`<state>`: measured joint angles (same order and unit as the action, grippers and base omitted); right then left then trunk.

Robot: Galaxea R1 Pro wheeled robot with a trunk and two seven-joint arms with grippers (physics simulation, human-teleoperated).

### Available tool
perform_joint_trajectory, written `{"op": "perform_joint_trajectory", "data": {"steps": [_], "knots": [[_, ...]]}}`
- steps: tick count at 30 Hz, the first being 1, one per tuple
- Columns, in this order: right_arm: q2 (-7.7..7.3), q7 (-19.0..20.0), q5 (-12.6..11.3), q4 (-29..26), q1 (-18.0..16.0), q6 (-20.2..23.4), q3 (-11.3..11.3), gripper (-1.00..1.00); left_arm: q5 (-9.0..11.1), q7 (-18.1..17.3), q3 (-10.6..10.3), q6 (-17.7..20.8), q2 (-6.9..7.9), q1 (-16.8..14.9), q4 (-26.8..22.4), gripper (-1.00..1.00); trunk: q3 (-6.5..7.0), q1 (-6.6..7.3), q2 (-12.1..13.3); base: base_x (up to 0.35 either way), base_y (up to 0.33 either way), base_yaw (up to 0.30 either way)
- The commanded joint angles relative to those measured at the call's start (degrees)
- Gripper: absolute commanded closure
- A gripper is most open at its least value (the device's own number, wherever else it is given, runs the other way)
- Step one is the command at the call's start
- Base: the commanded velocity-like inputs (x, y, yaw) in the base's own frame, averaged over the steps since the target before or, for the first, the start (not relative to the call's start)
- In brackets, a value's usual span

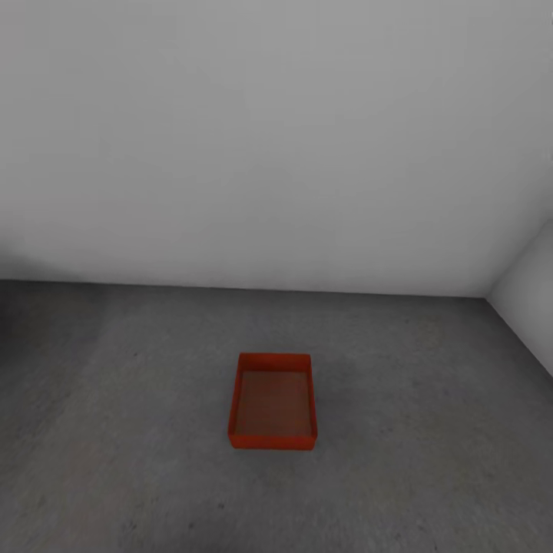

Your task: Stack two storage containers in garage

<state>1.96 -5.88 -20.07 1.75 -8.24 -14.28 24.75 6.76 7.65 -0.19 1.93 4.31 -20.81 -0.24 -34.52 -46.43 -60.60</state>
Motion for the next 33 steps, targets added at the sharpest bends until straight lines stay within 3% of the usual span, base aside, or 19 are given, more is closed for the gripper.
{"op": "perform_joint_trajectory", "data": {"steps": [1,33], "knots": [[0.05,-0.1,-0.42,0.19,-0.07,-0.29,0.48,-1.0,0.54,0.08,-0.07,0.18,0.0,-0.02,-0.03,-1.0,0.05,0.0,-0.03,0.0,0.0,0.0],[0.23,-0.1,-0.15,0.19,-0.04,-0.22,0.56,-1.0,0.54,0.08,-0.07,0.18,0.0,-0.02,-0.03,-1.0,3.0,0.0,-0.03,0.0,0.0,0.0]]}}
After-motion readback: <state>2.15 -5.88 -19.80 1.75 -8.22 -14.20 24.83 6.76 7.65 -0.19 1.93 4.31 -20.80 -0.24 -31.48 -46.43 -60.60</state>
